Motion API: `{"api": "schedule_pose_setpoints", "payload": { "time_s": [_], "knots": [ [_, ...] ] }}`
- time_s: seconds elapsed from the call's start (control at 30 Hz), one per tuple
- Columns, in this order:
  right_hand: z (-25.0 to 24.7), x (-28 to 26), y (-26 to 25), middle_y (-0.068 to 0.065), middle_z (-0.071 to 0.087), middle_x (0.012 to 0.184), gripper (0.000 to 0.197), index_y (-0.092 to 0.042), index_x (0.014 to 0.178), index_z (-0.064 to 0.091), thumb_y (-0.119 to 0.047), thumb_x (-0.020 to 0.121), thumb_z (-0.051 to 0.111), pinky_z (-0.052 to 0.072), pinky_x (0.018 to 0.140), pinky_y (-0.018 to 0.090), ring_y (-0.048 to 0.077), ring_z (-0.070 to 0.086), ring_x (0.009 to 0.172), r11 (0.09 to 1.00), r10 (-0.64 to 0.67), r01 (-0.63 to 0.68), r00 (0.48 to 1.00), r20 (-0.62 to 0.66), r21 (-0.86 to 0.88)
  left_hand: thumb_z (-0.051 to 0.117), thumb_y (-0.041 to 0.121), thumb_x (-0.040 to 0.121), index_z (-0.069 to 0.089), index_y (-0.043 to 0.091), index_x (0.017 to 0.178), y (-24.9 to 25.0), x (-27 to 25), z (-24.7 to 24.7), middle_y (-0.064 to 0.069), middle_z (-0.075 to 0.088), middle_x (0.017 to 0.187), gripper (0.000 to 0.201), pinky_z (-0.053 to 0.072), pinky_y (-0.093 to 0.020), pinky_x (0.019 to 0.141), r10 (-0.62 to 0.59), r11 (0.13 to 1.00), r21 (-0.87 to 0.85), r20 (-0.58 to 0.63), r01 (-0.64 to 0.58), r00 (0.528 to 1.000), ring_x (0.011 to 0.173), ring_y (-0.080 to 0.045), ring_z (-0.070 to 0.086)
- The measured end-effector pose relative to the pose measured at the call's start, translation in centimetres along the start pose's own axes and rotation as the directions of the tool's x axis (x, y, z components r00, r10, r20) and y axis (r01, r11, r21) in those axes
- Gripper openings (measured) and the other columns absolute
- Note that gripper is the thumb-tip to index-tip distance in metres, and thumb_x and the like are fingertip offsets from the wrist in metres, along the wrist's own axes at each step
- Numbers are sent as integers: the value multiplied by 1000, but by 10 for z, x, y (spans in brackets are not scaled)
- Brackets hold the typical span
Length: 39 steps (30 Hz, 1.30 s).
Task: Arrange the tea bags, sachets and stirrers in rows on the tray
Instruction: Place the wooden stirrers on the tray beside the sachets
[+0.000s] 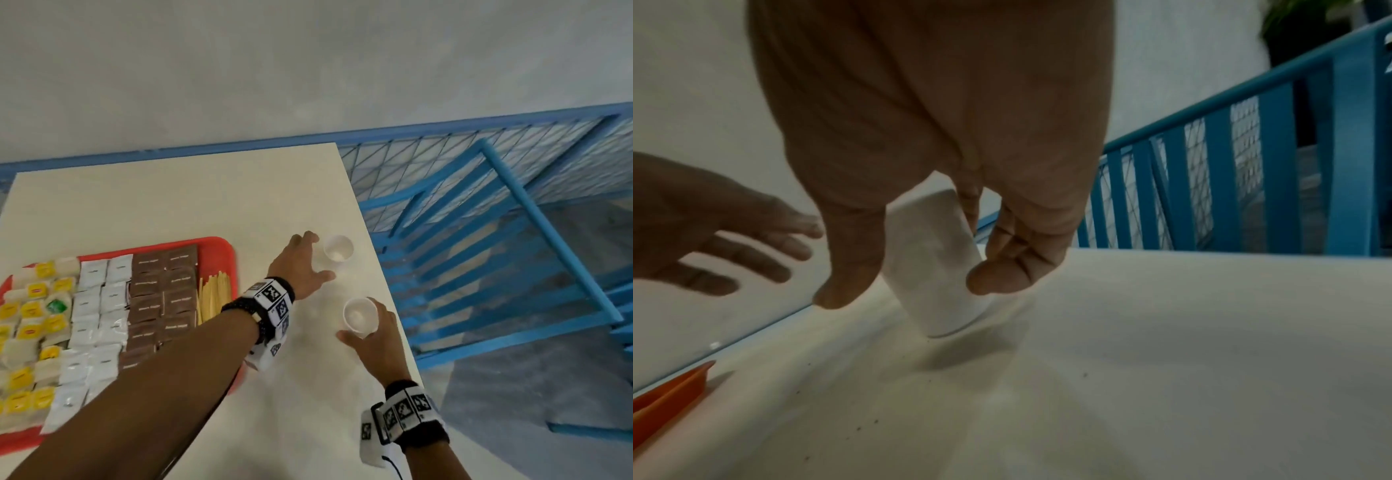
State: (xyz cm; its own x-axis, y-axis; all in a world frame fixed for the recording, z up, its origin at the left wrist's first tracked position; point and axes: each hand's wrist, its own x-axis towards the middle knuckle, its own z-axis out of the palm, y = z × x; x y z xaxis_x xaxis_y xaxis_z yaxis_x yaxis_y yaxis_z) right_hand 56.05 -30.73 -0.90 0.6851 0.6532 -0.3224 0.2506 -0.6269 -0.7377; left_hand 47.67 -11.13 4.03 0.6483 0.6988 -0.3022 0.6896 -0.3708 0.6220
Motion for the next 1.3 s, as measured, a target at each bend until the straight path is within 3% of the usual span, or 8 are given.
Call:
{"api": "schedule_pose_setpoints", "payload": {
  "time_s": [0.17,0.27,0.43,0.67,0.9,1.13,1.23,1.3],
  "knots": [
    [2,-6,4,-18,59,105,65,-35,117,53,-31,62,89,49,85,28,11,59,99,996,-56,56,998,-3,63,83,44,71,14,31,152,23,34,26,-2,33,150,107,36,-50,107,-1,999,51,37,-1,999,133,-28,41],
    [-4,-23,10,-18,64,104,63,-45,111,52,-29,63,89,52,77,20,3,61,93,993,-103,101,994,21,68,77,35,80,23,27,148,28,43,40,-4,40,144,87,41,-49,103,-12,996,87,52,7,999,127,-31,48],
    [-3,-44,3,-15,65,102,60,-41,108,52,-22,66,90,47,62,6,2,63,84,983,-109,98,992,61,156,73,27,80,37,23,136,10,33,23,-5,50,128,67,48,-46,94,5,999,44,-2,-5,1000,110,-32,57],
    [38,-50,-28,-14,65,102,58,-43,108,49,-29,68,88,48,63,9,6,68,77,975,-121,94,985,123,200,74,23,79,38,20,136,-68,7,-31,-10,50,127,67,50,-45,91,-104,993,54,-65,108,992,110,-33,56],
    [64,-54,-51,-13,66,102,55,-45,107,48,-33,69,86,49,63,11,6,70,71,971,-123,89,982,141,221,73,18,79,37,17,135,-95,-4,-39,-14,49,125,67,52,-43,87,-132,991,7,-82,133,988,106,-33,56],
    [84,-43,-59,-16,64,101,55,-46,102,46,-34,66,84,49,68,12,3,65,85,985,-117,96,983,141,144,82,20,74,20,26,152,-88,-24,-59,-13,42,137,100,47,-43,98,-138,988,-87,-92,130,986,122,-31,49],
    [99,-38,-62,-16,64,101,56,-44,106,46,-38,64,83,53,77,23,6,63,90,989,-120,105,982,149,103,74,24,83,32,26,147,-95,-61,-75,-6,45,139,77,40,-40,103,-120,992,-64,-210,109,970,127,-24,47],
    [109,-39,-65,-17,63,103,59,-43,109,45,-41,64,83,52,78,24,7,63,92,988,-142,131,978,156,77,70,28,89,49,27,132,-109,-98,-81,4,57,125,48,45,-32,97,-121,989,-117,-254,94,960,114,-14,56]
  ]
}}
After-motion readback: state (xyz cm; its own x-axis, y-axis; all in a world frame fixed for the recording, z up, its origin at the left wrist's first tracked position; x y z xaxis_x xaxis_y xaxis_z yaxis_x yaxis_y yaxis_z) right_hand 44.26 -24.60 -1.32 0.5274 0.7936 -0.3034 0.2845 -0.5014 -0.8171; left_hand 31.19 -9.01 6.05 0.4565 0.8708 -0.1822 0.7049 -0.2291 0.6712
